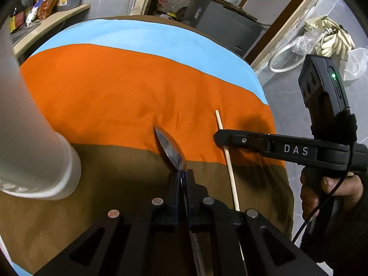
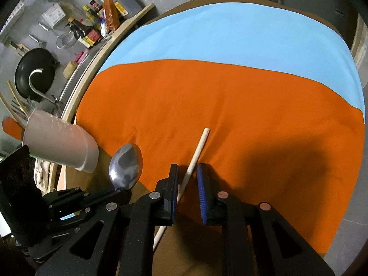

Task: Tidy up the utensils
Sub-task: 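Grasp the silver spoon with the left tool while the right tool closes on the chopstick, then lift the spoon and chopstick up over the white basket with both tools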

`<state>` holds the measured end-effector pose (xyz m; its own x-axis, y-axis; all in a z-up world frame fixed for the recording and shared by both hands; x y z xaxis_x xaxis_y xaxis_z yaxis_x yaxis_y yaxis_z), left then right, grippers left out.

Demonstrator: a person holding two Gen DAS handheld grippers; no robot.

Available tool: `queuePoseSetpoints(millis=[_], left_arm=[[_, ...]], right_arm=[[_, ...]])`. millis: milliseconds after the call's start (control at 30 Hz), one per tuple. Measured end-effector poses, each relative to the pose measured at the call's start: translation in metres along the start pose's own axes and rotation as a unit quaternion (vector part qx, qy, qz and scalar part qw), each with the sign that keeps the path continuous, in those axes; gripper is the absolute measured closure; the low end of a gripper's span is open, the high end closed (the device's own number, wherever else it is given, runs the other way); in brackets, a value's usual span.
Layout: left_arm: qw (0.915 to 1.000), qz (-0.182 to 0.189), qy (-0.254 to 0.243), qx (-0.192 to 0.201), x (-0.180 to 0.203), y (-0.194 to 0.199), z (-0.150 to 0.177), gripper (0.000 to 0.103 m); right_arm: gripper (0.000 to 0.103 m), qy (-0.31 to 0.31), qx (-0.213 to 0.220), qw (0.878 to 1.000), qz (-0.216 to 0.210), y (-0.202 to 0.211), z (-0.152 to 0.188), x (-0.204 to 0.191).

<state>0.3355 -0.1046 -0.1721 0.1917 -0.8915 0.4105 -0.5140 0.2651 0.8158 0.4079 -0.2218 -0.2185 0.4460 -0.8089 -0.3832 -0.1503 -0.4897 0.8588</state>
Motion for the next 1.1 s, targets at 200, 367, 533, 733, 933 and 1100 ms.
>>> queuePoseSetpoints(millis=[200, 367, 533, 733, 933, 1100], left_arm=[[1.0, 0.002, 0.005, -0.004, -0.007, 0.008, 0.01, 0.097], [0.9998, 0.006, 0.008, -0.014, -0.011, 0.006, 0.008, 0.097], [0.9988, -0.001, -0.013, -0.047, -0.007, -0.001, 0.003, 0.096], [0.9979, 0.015, -0.023, -0.058, -0.004, 0.003, 0.005, 0.099], [0.9959, 0.059, -0.05, -0.046, 0.004, 0.033, 0.019, 0.1], [0.9923, 0.09, -0.084, -0.003, 0.011, 0.074, 0.029, 0.1]], right_arm=[[0.087, 0.013, -0.016, 1.0, 0.015, -0.001, 0.002, -0.006], [0.087, 0.001, -0.023, 0.999, 0.022, 0.0, -0.003, -0.004], [0.096, -0.046, -0.004, 0.999, 0.014, 0.003, 0.005, 0.009], [0.099, -0.118, 0.072, 0.99, -0.027, 0.029, 0.043, 0.009], [0.099, -0.126, 0.165, 0.978, -0.021, 0.076, 0.094, -0.014], [0.099, -0.126, 0.253, 0.959, 0.012, 0.124, 0.129, -0.034]])
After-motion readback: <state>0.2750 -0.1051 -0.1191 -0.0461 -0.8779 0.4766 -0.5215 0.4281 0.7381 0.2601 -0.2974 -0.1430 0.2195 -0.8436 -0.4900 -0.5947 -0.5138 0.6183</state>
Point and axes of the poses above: each gripper's, at about its wrist camera, not at the fingertips, and y roughly against the way its jaws point, x to its right, z to its underside, the point moved 1 cm from there along -y, roughly the way its jaws point, and after that the axes turned 6 degrees about y, right-handed, at the moved point
